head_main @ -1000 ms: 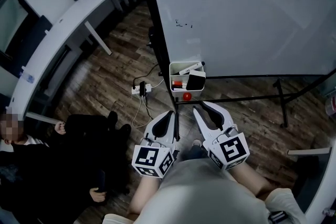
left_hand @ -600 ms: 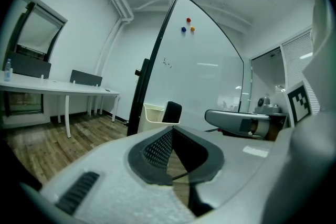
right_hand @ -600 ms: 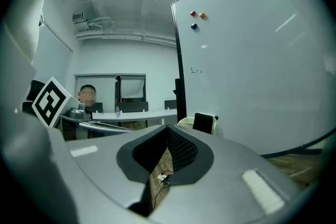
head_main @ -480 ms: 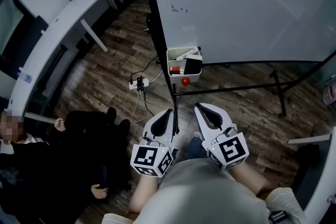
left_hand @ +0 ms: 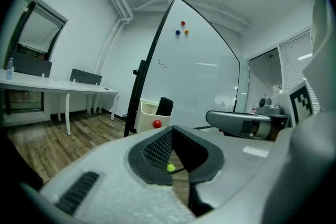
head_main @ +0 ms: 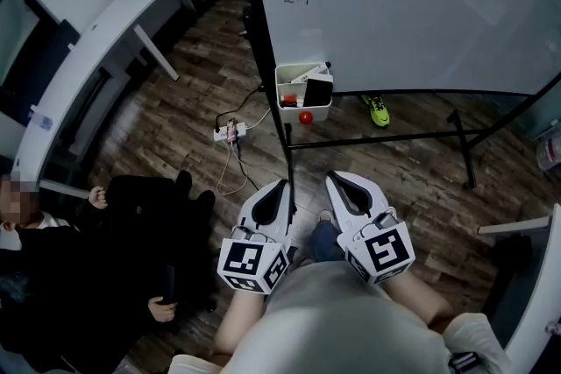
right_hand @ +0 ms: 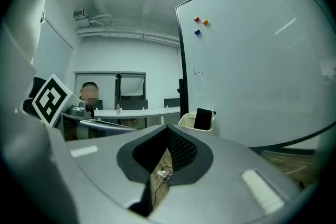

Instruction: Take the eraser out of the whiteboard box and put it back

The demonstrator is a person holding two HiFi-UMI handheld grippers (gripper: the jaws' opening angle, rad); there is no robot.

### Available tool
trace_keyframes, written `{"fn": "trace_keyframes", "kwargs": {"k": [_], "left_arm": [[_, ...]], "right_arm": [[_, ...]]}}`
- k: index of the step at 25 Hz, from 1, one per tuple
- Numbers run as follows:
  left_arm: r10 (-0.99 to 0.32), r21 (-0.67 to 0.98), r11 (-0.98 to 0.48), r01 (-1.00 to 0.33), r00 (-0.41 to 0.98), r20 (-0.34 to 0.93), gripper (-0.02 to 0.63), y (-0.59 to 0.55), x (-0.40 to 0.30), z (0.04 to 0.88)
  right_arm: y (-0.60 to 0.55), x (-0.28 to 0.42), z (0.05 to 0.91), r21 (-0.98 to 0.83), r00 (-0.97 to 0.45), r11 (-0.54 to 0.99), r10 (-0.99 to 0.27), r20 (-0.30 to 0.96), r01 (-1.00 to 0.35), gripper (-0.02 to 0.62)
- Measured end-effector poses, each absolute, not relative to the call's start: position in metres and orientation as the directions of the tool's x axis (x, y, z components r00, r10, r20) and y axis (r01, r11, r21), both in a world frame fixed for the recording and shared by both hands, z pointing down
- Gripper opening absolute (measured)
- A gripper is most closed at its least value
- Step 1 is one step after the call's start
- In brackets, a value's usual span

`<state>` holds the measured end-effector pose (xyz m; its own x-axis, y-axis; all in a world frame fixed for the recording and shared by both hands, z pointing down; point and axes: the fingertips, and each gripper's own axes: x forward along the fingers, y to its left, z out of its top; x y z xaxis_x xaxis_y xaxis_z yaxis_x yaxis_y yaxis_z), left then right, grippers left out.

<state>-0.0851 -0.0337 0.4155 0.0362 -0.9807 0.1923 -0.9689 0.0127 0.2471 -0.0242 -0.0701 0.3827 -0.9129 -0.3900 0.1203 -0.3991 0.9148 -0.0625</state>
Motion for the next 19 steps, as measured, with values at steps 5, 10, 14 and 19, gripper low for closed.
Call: {"fn": "trace_keyframes", "kwargs": {"k": [5,10,14,19], "left_arm": [[-0.981,0.247,0.016,-0.969,0.032,0.19,0.005,-0.0291,-0.0822,0.4151],[-0.981,0.247,0.013,-0.969,0.035,0.192,0.003,-0.0279,-0.0776,0.4166],[-0.98,0.247,0.01,-0.969,0.04,0.193,0.003,-0.0267,-0.0766,0.4181],[-0.981,0.249,0.011,-0.968,0.038,0.191,0.005,-0.027,-0.0787,0.4165]], "right_arm": [[-0.0651,-0.0203,0.387,-0.063,-0.913,0.916,-0.387,0.129,-0.397,0.003],[-0.0615,-0.0179,0.3895,-0.065,-0.919,0.921,-0.374,0.122,-0.384,0.003],[-0.0619,-0.0172,0.3889,-0.07,-0.912,0.914,-0.388,0.134,-0.399,0.003],[-0.0594,-0.0194,0.3909,-0.074,-0.919,0.92,-0.374,0.127,-0.385,0.003]]}}
